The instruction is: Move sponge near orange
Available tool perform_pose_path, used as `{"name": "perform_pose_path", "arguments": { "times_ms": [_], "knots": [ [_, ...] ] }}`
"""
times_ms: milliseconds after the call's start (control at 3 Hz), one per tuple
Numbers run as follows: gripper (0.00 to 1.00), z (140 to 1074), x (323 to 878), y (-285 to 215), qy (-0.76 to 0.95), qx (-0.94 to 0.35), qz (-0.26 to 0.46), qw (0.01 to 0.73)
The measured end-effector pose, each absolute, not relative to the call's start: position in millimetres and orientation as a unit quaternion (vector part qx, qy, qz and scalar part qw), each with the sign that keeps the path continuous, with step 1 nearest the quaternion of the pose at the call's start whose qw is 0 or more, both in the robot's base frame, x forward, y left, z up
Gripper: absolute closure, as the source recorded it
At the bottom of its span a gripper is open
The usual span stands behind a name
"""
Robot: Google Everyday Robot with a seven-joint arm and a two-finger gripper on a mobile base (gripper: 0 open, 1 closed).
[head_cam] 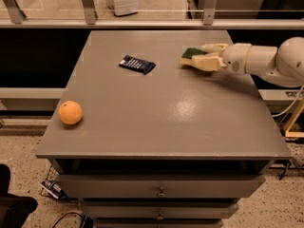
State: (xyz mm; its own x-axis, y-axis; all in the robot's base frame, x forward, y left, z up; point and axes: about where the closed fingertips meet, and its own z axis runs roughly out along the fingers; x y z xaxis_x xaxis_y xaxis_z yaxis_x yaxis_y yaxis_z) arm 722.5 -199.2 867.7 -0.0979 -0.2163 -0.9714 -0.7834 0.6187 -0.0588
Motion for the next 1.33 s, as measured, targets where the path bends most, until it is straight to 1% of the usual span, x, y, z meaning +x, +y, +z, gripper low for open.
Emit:
{"name": "perform_pose_path", "arguments": {
  "times_ms": [667, 1000, 1333],
  "knots": [
    [1.0, 923.2, 709.4, -170.2, 0.7, -0.41, 0.205, 0.547],
    [1.0, 937.7, 696.0, -159.3, 0.698, -0.427, 0.201, 0.539],
    [1.0, 947.5, 665.6, -147.8, 0.69, -0.441, 0.207, 0.535]
  ]
}}
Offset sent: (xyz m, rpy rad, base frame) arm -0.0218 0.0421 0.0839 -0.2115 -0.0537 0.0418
